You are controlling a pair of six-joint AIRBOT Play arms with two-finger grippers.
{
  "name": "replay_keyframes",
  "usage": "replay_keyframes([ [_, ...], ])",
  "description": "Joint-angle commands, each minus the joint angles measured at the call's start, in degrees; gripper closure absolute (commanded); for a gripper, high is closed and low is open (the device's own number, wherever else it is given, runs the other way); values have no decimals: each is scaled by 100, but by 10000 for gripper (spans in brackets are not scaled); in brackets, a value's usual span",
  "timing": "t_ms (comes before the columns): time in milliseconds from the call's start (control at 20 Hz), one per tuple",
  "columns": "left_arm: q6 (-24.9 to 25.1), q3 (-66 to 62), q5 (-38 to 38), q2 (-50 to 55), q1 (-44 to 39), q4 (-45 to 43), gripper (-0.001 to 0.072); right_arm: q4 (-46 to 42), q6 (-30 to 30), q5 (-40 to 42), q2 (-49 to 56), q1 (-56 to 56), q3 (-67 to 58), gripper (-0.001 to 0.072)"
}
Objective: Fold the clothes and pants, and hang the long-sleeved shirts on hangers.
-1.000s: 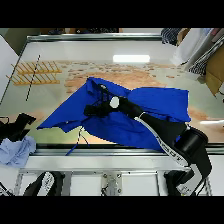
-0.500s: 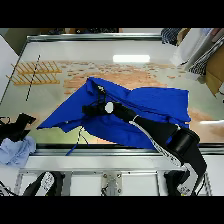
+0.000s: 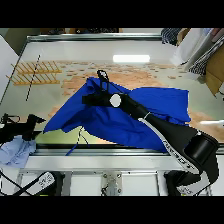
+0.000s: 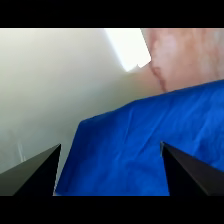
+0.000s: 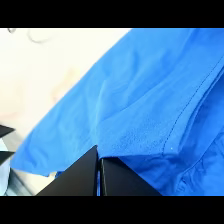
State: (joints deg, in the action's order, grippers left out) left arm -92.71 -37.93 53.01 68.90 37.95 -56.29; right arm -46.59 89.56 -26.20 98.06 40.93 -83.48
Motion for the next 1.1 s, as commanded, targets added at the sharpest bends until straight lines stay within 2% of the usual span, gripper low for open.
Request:
replay_keyframes([
  [0, 31, -4, -332, 321, -525, 240, 34, -35, -48, -153, -90, -24, -4, 705],
  [200, 48, -9, 61, 601, -1027, 177, 33, -37, -50, -267, -90, -24, -4, 705],
  [300, 243, -9, 295, 627, -1167, 179, 34, -35, -50, -275, -90, -24, -4, 705],
  [400, 245, -9, 299, 616, -1237, 184, 36, -37, -48, -278, -92, -24, -4, 705],
  [450, 243, -13, 280, 616, -1235, 186, 250, -37, -50, -284, -92, -26, -4, 705],
  [500, 243, -24, 260, 603, -1196, 199, 552, -35, -116, -339, -105, -44, -4, 705],
  [550, 243, -87, 240, 546, -1141, 195, 697, -35, -240, -433, -136, -87, -4, 705],
  [700, 247, -798, 354, -31, -1040, 411, 698, -39, -623, -1016, -389, -415, -131, 705],
  [800, 299, -1705, 498, -693, -1200, 986, 698, -39, -935, -1604, -656, -719, -540, 706],
  [900, 409, -2835, 525, -1362, -1613, 1471, 697, -160, -1029, -2035, -1001, -927, -1211, 707],
  [1050, 450, -4675, 162, -2090, -2566, 1309, 697, -719, -1025, -2179, -1648, -990, -2422, 707],
])
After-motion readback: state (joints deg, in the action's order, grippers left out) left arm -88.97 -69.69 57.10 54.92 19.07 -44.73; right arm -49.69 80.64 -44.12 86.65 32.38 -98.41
